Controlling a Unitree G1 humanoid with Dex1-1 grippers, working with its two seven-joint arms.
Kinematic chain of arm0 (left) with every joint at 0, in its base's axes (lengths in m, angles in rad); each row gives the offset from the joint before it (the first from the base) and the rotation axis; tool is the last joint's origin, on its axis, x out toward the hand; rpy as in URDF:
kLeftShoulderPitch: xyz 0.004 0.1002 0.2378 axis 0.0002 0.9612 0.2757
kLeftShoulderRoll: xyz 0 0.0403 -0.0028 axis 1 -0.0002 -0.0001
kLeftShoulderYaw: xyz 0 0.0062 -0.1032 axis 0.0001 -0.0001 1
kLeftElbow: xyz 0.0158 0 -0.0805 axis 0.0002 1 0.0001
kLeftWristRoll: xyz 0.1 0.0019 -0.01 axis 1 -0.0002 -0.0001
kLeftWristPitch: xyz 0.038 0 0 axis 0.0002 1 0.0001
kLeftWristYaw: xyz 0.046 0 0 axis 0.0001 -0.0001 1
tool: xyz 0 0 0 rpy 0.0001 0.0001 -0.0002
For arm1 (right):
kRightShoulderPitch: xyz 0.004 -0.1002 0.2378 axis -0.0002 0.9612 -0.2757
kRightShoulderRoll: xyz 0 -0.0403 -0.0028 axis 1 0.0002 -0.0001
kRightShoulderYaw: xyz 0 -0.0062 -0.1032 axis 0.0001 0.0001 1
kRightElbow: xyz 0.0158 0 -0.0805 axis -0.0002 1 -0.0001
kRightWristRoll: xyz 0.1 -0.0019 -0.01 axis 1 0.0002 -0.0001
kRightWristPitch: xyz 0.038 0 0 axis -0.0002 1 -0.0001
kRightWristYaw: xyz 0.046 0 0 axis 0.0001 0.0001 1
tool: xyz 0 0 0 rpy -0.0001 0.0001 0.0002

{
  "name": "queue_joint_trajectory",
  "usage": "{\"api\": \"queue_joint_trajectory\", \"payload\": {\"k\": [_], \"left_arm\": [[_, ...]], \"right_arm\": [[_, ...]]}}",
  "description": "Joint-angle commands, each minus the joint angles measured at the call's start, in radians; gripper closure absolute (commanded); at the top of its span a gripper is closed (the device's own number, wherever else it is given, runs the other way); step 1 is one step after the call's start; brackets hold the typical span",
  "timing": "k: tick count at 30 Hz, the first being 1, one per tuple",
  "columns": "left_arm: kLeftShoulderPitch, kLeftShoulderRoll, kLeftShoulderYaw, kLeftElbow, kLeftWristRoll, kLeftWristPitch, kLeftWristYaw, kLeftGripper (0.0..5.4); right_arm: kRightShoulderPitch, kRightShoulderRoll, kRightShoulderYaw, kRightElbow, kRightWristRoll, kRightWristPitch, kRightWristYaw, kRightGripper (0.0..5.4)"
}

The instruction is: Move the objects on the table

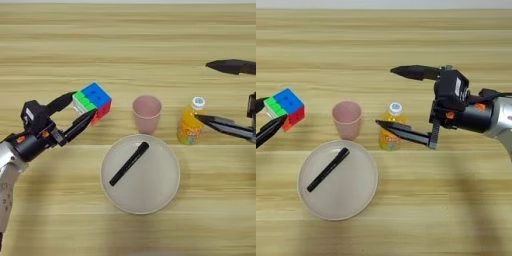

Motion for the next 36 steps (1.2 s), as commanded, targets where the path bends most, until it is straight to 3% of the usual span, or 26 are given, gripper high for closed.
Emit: {"api": "queue_joint_trajectory", "payload": {"k": [1, 12, 17, 23, 27, 30, 33, 36], "left_arm": [[-0.007, -0.017, -0.020, 0.019, 0.049, -0.007, 0.054, 2.13], [-0.025, -0.063, -0.028, 0.052, 0.126, 0.013, 0.216, 2.13], [-0.034, -0.102, -0.041, 0.059, 0.157, 0.056, 0.313, 2.13], [-0.029, -0.137, -0.082, 0.050, 0.181, 0.100, 0.364, 2.13], [-0.022, -0.177, -0.102, 0.062, 0.186, 0.052, 0.377, 2.13], [-0.014, -0.206, -0.127, 0.099, 0.242, -0.031, 0.409, 2.13], [-0.011, -0.235, -0.136, 0.144, 0.275, -0.074, 0.446, 2.13], [-0.011, -0.251, -0.159, 0.216, 0.343, -0.109, 0.496, 2.13]], "right_arm": [[-0.034, 0.018, -0.012, -0.027, -0.011, 0.033, -0.098, 0.00], [-0.124, 0.090, -0.046, -0.024, 0.016, 0.096, -0.337, 0.00], [-0.156, 0.108, -0.052, -0.016, 0.020, 0.101, -0.381, 0.00], [-0.174, 0.116, -0.050, -0.007, 0.019, 0.099, -0.401, 0.00], [-0.180, 0.118, -0.046, 0.003, 0.014, 0.090, -0.405, 0.00], [-0.180, 0.121, -0.039, 0.009, 0.007, 0.081, -0.402, 0.00], [-0.180, 0.121, -0.036, 0.009, 0.008, 0.078, -0.395, 0.00], [-0.179, 0.117, -0.034, 0.011, 0.008, 0.075, -0.386, 0.00]]}}
